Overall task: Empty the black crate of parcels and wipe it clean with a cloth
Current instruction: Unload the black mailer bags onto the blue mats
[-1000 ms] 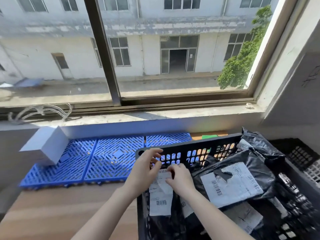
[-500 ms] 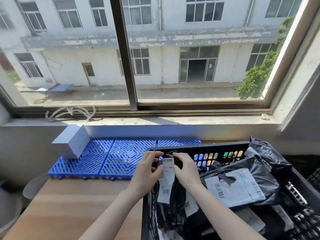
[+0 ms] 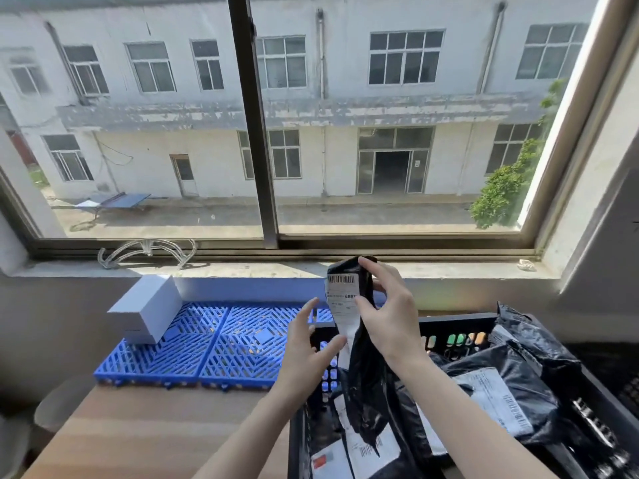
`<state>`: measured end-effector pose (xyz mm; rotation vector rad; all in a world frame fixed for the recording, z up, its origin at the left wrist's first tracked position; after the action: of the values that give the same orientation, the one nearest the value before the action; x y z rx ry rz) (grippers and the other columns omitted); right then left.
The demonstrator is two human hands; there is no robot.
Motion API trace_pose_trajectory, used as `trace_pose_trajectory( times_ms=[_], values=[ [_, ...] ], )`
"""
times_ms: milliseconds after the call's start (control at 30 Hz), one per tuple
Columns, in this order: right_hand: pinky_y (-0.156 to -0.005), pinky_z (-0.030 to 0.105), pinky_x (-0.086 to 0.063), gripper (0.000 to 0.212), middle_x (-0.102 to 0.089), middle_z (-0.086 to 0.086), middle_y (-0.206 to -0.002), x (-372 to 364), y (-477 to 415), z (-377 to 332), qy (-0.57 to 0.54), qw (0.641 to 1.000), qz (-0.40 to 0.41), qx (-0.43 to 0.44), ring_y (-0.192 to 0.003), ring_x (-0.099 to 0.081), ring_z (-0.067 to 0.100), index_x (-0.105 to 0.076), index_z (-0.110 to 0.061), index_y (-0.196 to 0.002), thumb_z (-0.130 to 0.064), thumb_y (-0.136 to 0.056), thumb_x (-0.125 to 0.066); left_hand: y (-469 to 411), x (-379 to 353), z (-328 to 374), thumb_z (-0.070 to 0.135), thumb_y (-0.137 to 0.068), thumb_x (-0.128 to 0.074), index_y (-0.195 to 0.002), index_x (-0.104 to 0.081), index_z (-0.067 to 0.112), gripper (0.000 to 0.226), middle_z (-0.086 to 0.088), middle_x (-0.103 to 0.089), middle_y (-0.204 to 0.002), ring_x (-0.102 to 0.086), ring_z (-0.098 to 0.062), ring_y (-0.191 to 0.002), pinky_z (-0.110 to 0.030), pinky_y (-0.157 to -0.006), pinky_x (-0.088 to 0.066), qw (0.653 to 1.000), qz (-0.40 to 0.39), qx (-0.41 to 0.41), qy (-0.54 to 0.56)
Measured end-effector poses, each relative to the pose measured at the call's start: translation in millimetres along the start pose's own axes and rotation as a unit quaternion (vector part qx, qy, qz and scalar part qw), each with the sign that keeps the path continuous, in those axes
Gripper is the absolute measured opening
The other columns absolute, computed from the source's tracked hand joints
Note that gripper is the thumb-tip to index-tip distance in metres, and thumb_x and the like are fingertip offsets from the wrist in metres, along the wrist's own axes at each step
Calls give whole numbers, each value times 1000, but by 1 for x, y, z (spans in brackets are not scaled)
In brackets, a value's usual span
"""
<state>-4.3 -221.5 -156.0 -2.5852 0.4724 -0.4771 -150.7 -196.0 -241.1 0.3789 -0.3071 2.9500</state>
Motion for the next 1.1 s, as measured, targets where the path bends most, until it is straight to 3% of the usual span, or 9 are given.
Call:
trace_pose_trajectory(
  times_ms=[67,167,300,467,633,733,800,900,1100],
  values=[
    [-91,12,-45,55,-55,-15,-122,-4,-10,-7,-26,1000,2,-7,-107,-56,0,-57,-26,-129,6,-84,-64,-5,4,3,62,-69,-67,-127,-26,73,71,7,-40,-143,-49,-13,-128,-38,-105,-42,997,-30,33,65],
    [-89,16,-49,56,-57,-14,-123,-19,-27,-15,-47,999,13,-8,-102,-59,2,-58,-32,-127,5,-84,-63,-16,13,5,61,-72,-66,-128,-27,72,70,-6,-58,-132,-58,-19,-121,-49,-107,-42,989,-53,44,134],
    [-85,22,-52,55,-61,-9,-121,-50,-52,-23,-82,996,24,-16,-99,-61,9,-58,-37,-122,4,-86,-61,-39,39,4,66,-66,-64,-135,-29,63,77,-5,-55,-127,-62,-14,-111,-44,-100,-48,984,-33,49,169],
    [-85,23,-52,55,-64,-6,-117,-108,-85,-28,-109,994,13,-17,-99,-62,11,-59,-40,-120,4,-86,-62,-74,83,-27,75,-63,-68,-129,-28,69,78,-3,-52,-136,-55,-16,-123,-52,-109,-37,975,-66,75,199],
    [-85,26,-53,49,-64,-4,-118,-185,-112,-2,-72,996,26,-51,-96,-62,7,-59,-32,-124,0,-86,-61,-116,137,-65,62,-68,-70,-139,-23,60,86,-3,-62,-114,-65,-14,-105,-48,-100,-47,978,-61,69,187],
    [-82,21,-54,47,-66,1,-116,-230,-121,20,-77,991,41,-101,-92,-64,5,-60,-25,-125,2,-87,-60,-144,173,-92,49,-77,-73,-142,-23,56,83,1,-56,-119,-61,-12,-110,-35,-89,-49,979,-61,78,179],
    [-82,24,-55,46,-69,4,-110,-256,-128,28,-93,985,55,-137,-91,-66,8,-61,-22,-125,3,-87,-60,-158,191,-112,54,-75,-72,-140,-23,57,82,5,-50,-128,-57,-12,-117,-32,-90,-46,974,-88,106,181],
    [-83,35,-56,46,-72,8,-100,-285,-138,35,-110,979,64,-158,-89,-68,18,-61,-24,-122,6,-86,-60,-175,205,-137,72,-59,-74,-131,-26,69,87,5,-48,-137,-56,-12,-121,-40,-100,-47,962,-136,144,188],
    [-73,24,-56,45,-73,1,-92,-321,-150,52,-123,971,65,-193,-80,-68,8,-58,-23,-122,8,-89,-57,-199,218,-164,55,-77,-72,-134,-25,60,74,-3,-59,-126,-63,-18,-108,-19,-70,-52,953,-150,168,203]
  ],
)
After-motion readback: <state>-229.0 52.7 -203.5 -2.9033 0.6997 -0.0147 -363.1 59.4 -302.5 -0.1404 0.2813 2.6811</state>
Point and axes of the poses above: each hand's wrist, its own y-axis away from the middle knuckle, its own x-axis out of the back of the hand, z = x × y, the point moved 2 cm from there along -y, towards the middle knuckle
